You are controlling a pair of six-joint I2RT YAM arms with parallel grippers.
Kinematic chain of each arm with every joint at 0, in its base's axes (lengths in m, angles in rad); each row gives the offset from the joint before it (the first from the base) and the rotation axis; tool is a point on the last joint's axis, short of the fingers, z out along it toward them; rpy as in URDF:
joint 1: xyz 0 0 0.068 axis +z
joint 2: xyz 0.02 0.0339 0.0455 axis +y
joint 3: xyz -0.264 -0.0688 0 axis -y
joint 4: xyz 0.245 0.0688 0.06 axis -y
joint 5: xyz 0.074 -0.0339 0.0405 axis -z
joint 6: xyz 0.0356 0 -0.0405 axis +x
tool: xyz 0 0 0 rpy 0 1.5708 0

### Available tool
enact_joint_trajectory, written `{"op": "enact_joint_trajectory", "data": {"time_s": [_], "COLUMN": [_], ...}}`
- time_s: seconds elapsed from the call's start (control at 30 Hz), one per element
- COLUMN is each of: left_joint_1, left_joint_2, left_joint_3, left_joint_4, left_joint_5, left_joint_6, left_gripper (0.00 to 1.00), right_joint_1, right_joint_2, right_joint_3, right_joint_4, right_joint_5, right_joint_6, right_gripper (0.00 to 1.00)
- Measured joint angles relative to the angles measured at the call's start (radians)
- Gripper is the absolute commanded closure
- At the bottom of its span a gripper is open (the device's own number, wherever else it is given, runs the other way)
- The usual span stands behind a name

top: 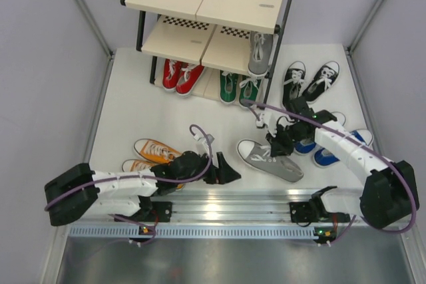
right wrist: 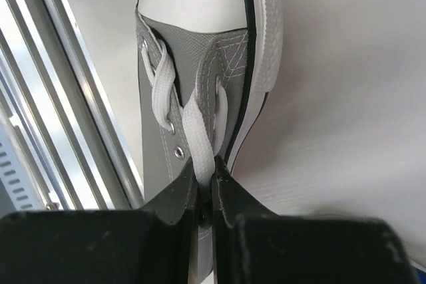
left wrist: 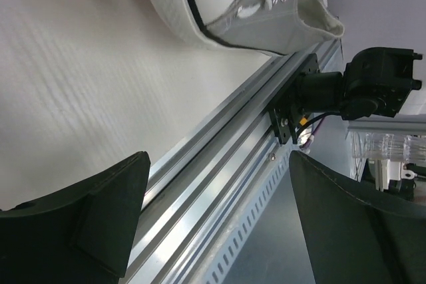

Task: Place and organize the shoes onto the shoe shelf
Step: Pick up the shoe at the center of the board.

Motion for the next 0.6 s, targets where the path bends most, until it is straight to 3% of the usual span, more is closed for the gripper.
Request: {"op": "enact_joint_trajectory", "data": {"time_s": [0.33,0.6], "left_joint_1": [-0.106,-0.108], "left_joint_2": [0.209,0.292], "left_joint_3": [0.173,0.249], "left_joint_4": [0.166,0.278], "left_joint_5": [-0.114,-0.17], "left_joint_6": [0.059,0.142], "left_gripper": [0.08,0.07], "right_joint_1": [-0.164,-0.257], "right_joint_2": [-0.005,-0.052], "right_joint_3": [0.177,0.178], "right_joint_4": [0.02,0.116], "right_joint_5": [-0.249,-0.361], "right_joint_6": [0.209,0.546], "right_gripper": [1.0,1.0]}}
